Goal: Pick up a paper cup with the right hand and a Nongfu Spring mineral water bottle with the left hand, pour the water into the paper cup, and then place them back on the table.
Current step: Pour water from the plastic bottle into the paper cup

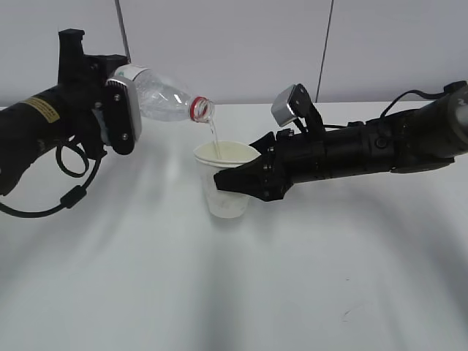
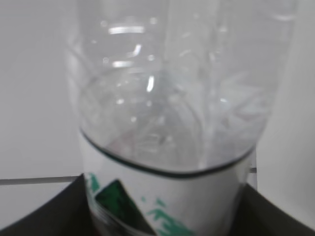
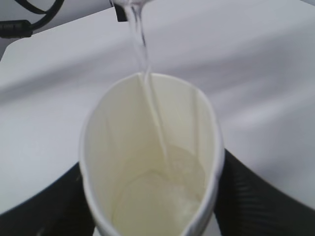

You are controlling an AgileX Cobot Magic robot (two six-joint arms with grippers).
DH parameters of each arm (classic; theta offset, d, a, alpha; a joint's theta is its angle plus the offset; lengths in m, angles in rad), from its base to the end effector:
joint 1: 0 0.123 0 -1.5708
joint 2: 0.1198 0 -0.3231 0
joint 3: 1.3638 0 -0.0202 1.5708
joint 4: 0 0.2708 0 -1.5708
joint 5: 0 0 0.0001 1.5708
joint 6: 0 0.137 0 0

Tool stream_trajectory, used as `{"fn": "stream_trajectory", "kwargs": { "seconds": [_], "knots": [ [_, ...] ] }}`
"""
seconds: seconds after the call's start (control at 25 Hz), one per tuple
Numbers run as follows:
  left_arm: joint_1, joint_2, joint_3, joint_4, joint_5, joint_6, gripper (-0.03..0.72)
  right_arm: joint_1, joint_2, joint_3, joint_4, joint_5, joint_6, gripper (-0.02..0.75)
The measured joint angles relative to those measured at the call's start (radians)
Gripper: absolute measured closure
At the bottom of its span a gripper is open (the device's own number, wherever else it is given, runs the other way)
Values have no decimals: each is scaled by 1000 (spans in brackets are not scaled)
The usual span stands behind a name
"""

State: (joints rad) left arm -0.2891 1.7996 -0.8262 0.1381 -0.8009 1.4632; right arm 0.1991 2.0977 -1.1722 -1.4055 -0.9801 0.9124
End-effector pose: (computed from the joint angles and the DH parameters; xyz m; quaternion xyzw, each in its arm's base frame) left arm 0.4112 -0.1364 0.2173 0.6087 0.4175 0.3704 0.5640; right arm 0.4246 0.2001 0.1487 -0.4264 0.6925 0.3719 0.4476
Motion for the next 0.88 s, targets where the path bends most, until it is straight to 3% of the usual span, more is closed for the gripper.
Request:
{"fn": "stream_trajectory", "kwargs": {
  "seconds": [0.36,0.88],
  "knots": [
    [-8,0,0,-14,0,0,277,0,0,0,-2,2,0,255],
    [-45,0,0,-130,0,0,277,0,0,0,-4,4,2,256]
  ]
}}
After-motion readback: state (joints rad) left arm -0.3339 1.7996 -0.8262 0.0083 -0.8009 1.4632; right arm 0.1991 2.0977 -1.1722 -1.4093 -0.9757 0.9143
